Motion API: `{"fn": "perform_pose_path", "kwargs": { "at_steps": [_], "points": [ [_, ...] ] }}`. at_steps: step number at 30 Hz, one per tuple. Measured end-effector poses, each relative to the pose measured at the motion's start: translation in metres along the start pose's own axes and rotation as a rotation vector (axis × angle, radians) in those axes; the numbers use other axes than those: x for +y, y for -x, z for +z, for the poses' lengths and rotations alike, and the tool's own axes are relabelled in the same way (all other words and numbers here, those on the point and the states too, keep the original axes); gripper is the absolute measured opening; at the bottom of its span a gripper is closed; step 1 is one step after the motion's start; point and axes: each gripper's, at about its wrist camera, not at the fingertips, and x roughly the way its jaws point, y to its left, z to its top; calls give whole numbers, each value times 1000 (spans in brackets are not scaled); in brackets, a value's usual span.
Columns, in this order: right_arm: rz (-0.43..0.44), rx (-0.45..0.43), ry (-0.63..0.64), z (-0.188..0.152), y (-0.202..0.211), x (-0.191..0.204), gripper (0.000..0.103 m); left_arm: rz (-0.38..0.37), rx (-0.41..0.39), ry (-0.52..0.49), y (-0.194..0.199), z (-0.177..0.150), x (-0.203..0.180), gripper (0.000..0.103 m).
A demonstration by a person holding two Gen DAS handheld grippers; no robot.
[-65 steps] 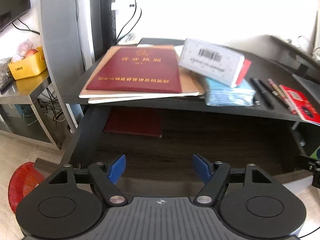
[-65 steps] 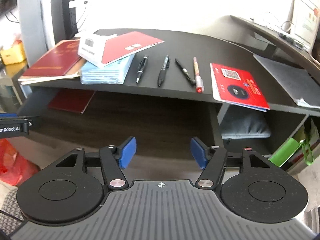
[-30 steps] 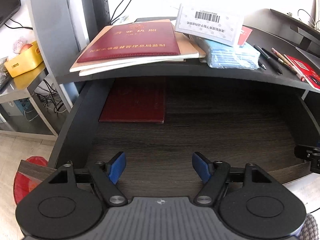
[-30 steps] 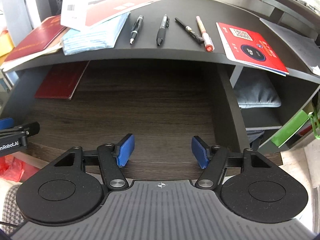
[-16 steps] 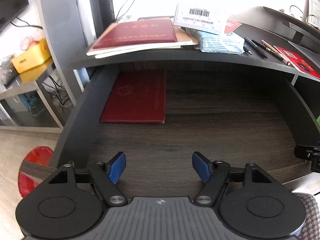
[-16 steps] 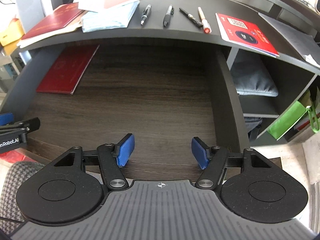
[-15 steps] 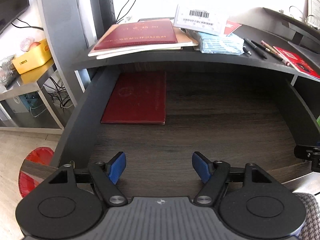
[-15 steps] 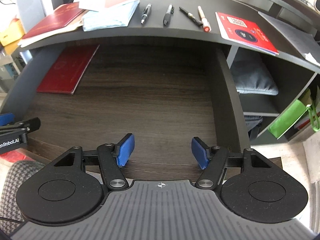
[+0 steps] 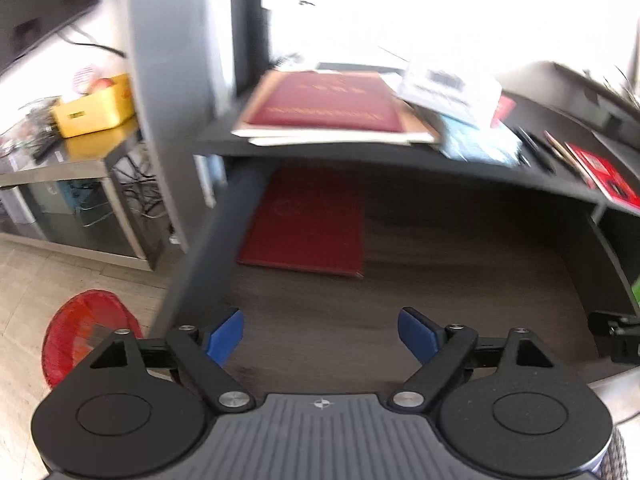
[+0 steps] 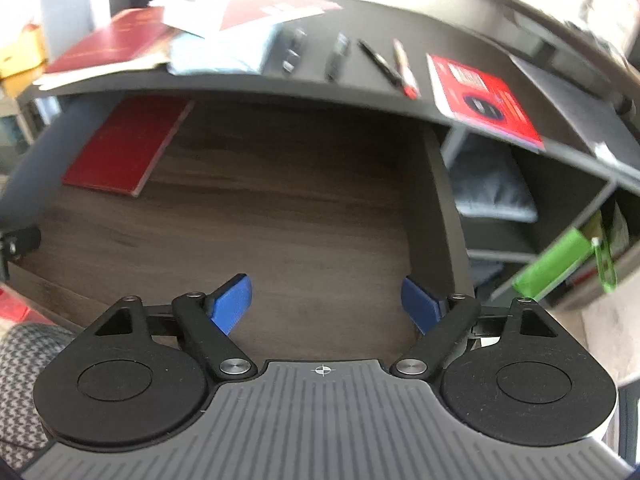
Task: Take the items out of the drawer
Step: 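Lower the right gripper into the drawer toward the dark red booklet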
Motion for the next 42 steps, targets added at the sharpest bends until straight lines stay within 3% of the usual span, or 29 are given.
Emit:
{"fn": "perform_pose_path", "kwargs": {
  "at_steps": [4,9,11,16,23,28,34,42],
  "points": [
    [23,-77,136,19,10,30,83,13,-9,55,-2,8,24,88],
    [185,-143,255,44,12,68,84,10,-7,117,-11,13,47,88],
    [219,-137,282,55,6,84,84,1,-5,145,-14,13,56,88],
    [206,-74,407,79,-24,126,68,-23,-11,198,-17,15,75,88],
    [258,-112,643,92,-61,183,67,-40,-40,255,-21,25,99,88],
    [315,-126,738,90,-100,208,62,-44,-36,294,-27,27,113,88],
    [290,-162,821,74,-136,226,60,-43,-24,313,-37,29,124,88],
    [240,-224,984,48,-148,235,60,-55,-3,327,-52,30,132,88]
  ]
}}
